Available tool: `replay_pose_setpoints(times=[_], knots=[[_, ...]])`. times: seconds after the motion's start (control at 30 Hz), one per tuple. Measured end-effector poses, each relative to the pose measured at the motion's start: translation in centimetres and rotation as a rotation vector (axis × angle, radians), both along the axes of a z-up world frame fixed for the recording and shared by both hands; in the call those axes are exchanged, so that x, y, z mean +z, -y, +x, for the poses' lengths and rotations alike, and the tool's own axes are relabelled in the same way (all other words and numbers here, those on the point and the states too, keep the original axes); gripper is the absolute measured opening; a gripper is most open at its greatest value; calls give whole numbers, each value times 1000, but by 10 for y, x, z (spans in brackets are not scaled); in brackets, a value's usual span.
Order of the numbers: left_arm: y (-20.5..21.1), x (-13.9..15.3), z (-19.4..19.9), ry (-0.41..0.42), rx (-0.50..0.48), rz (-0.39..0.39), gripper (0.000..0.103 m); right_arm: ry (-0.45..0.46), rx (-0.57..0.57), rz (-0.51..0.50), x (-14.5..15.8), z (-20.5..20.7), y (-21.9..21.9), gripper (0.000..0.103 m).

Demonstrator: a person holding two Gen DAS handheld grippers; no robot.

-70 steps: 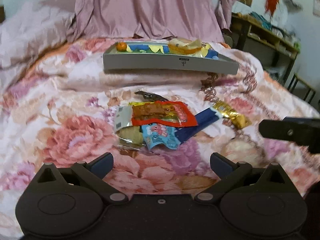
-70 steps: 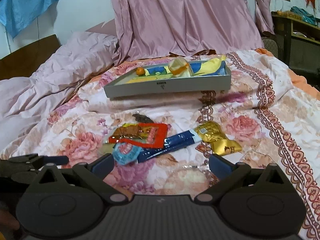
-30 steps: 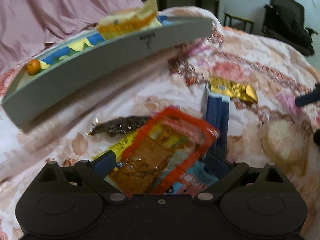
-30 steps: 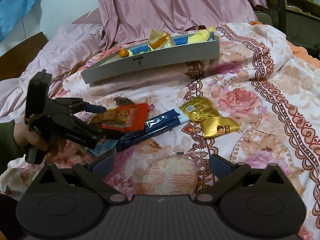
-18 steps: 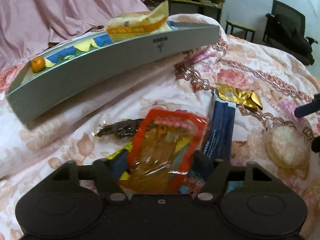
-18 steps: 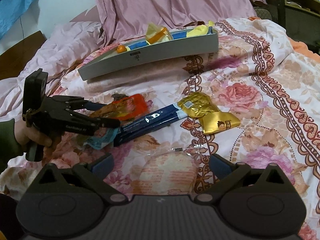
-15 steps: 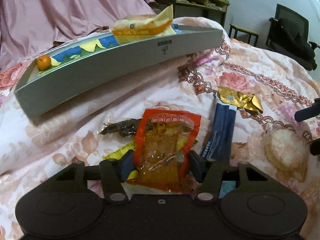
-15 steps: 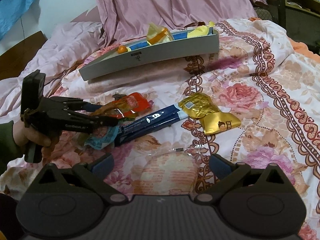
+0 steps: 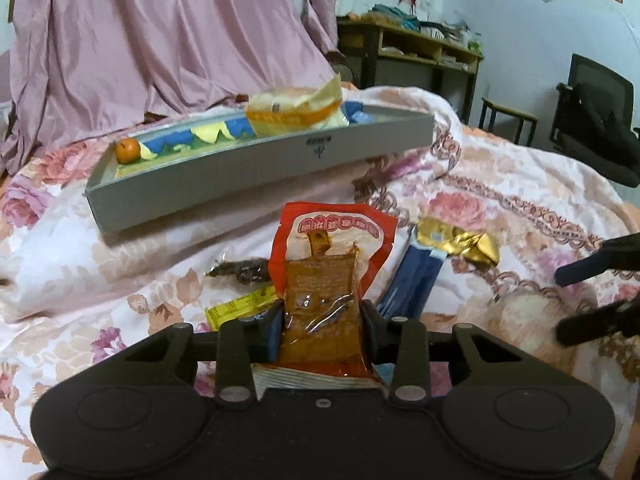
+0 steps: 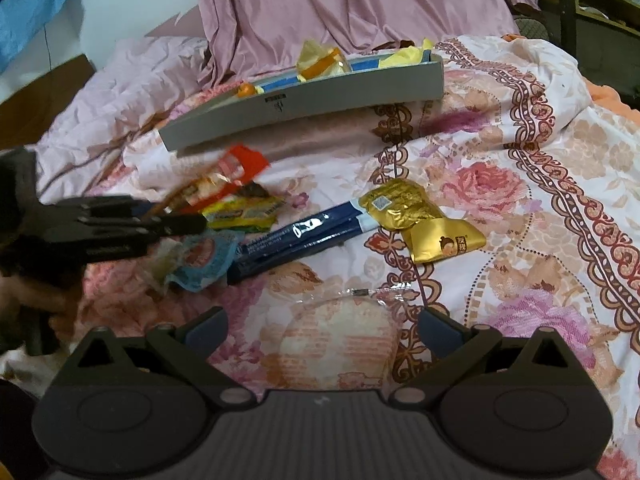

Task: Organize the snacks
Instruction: 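Lift the red packet with the left tool while the right tool reaches the round wrapped bread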

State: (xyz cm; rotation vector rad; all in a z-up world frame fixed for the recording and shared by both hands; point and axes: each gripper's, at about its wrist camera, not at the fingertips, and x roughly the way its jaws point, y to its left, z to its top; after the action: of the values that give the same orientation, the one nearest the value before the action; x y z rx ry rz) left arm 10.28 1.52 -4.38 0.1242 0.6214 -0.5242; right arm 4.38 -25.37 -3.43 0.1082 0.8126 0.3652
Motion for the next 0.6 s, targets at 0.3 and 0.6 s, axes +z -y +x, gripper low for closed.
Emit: replay_pose_setpoints(times=[0.3, 0.6], knots=[[12, 14, -17, 38, 40, -20, 40, -13, 26, -120, -18, 6, -16, 103], [14, 10, -29, 25, 78, -38, 41, -27, -3, -112, -27, 6, -15, 95]])
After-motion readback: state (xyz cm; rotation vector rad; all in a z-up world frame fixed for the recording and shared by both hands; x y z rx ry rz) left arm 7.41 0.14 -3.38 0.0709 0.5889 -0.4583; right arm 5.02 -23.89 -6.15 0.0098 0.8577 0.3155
